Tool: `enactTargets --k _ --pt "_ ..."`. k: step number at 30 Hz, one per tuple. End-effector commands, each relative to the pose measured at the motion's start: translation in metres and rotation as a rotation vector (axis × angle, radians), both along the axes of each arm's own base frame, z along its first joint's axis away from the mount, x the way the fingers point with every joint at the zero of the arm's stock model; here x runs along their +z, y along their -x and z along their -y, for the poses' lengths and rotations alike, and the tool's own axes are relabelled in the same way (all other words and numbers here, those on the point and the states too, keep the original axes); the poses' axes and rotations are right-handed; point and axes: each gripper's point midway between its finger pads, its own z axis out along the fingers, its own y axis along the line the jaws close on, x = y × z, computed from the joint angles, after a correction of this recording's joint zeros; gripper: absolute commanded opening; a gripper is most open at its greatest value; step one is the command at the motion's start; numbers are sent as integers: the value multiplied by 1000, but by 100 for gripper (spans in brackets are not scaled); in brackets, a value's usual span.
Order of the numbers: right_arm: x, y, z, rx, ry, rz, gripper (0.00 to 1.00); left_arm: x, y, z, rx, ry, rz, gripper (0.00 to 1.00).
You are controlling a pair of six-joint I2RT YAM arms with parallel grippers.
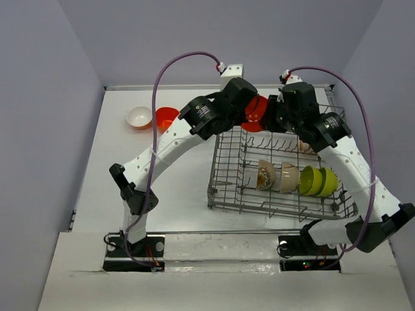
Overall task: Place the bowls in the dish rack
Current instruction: Pass from the left arm to the right
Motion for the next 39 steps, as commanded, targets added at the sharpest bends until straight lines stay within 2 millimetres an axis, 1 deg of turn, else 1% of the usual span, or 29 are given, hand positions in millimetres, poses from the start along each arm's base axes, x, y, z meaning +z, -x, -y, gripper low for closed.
enactTargets --k 1,2,3,5,8,10,11,13,14,15,16,17,18,19,20,21,22,23,24,27,28,29,31,32,34,36,37,38,39 --pt "36 -10 26 -133 29 130 28 37 -2 -4 25 80 85 0" --pt "38 -10 29 -148 39 135 27 38 -2 -5 27 81 88 0" --pt "41 -12 27 -148 42 141 26 37 -2 -5 26 76 86 0" --pt "44 -14 34 -182 64 149 26 37 -2 -8 35 71 91 0" --pt "52 -16 33 -187 75 166 26 35 -2 -9 31 63 92 0" --pt "51 -20 31 -193 92 161 26 32 -3 -9 33 57 91 0" --pt "57 -19 28 -190 93 170 26 33 -2 -9 31 59 93 0" --pt "60 -19 28 -201 105 181 26 32 -3 -9 28 52 92 0" --pt "63 -20 25 -198 106 186 24 32 -3 -8 26 52 93 0" --pt "64 -21 27 -213 113 190 17 32 -4 -8 25 52 94 3" --pt "66 -20 25 -208 116 193 14 30 -4 -9 23 47 94 7" --pt "67 -22 26 -219 126 194 7 33 -4 -7 19 56 101 17" --pt "68 -23 27 -225 131 194 4 31 -4 -7 10 49 103 24" --pt "68 -23 24 -220 136 194 2 36 -4 -6 7 66 111 33" --pt "69 -25 26 -231 147 194 1 37 -4 -6 3 67 119 48" --pt "68 -24 26 -229 152 189 1 38 -4 -7 0 66 124 48" --pt "71 -26 24 -232 160 196 1 40 -5 -8 2 63 132 58" --pt "71 -26 26 -241 176 191 1 41 -6 -10 3 54 141 64" --pt "73 -26 27 -251 193 197 1 46 -7 -13 9 58 153 71" --pt "82 -31 26 -261 227 200 1 62 -10 -22 17 76 191 79" --pt "87 -32 23 -259 239 203 1 66 -11 -24 20 81 200 79" --pt "90 -34 24 -268 250 205 1 77 -9 -30 23 101 218 79" --pt "94 -39 25 -277 277 211 1 88 -10 -40 28 111 242 80" --pt "97 -44 23 -277 274 223 1 100 -7 -47 30 132 264 80" --pt "97 -48 23 -277 300 231 1 113 -4 -57 29 144 289 80" --pt "88 -55 27 -311 353 224 1 129 3 -69 27 166 317 81" --pt "87 -57 36 -353 400 231 1 134 6 -72 24 168 327 81" --pt "85 -60 39 -379 426 234 1 138 9 -76 21 173 334 81" --pt "79 -63 46 -420 478 228 1 147 15 -83 17 192 349 82"
